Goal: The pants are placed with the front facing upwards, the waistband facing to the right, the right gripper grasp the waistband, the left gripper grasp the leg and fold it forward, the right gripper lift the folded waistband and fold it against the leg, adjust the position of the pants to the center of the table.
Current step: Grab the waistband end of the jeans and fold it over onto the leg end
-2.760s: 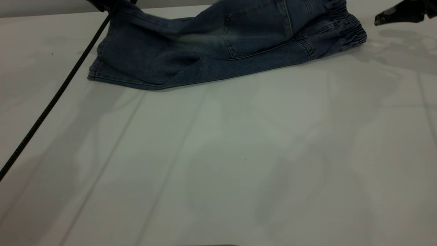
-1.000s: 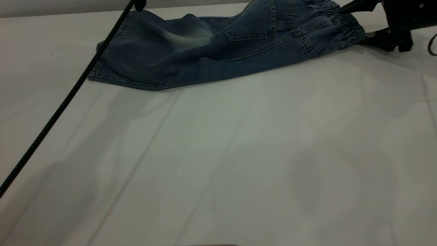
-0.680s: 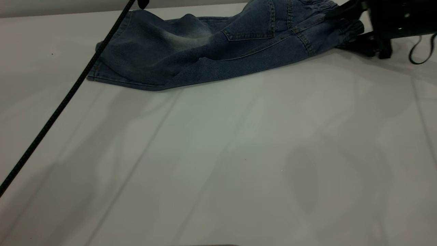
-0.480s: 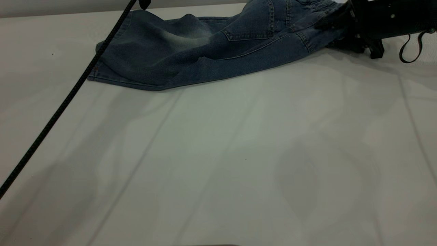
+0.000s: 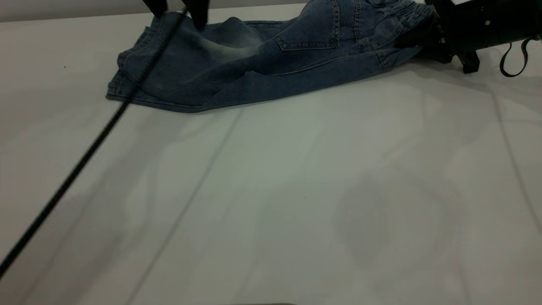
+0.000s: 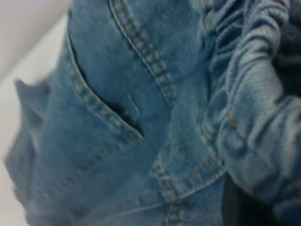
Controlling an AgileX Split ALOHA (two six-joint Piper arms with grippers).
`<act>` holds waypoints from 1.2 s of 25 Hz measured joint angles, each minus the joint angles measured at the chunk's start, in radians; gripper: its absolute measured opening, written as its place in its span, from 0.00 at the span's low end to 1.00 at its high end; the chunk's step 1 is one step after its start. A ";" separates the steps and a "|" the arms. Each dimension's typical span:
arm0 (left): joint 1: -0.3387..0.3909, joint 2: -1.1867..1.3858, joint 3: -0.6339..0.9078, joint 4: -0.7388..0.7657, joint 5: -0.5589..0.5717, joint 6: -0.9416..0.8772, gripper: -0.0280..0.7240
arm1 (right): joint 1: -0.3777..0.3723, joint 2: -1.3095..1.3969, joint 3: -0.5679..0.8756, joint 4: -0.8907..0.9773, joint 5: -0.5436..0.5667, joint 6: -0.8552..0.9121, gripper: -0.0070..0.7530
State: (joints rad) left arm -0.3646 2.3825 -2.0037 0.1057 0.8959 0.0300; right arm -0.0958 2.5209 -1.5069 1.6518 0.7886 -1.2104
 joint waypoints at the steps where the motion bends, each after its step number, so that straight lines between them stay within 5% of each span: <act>1: 0.000 0.016 0.000 -0.005 -0.018 0.013 0.78 | 0.009 -0.016 0.002 -0.028 -0.004 0.007 0.12; 14: -0.001 0.181 -0.011 -0.014 -0.126 0.042 0.78 | 0.089 -0.299 0.006 -0.281 0.126 0.163 0.12; 23: -0.074 0.184 -0.015 0.011 -0.148 0.052 0.78 | 0.239 -0.321 -0.030 -0.270 0.210 0.170 0.12; 30: -0.120 0.206 -0.103 0.006 -0.020 0.051 0.78 | 0.255 -0.321 -0.035 -0.266 0.193 0.182 0.12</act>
State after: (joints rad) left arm -0.4843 2.5890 -2.1062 0.1115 0.8759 0.0815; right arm 0.1588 2.1996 -1.5423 1.3863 0.9811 -1.0288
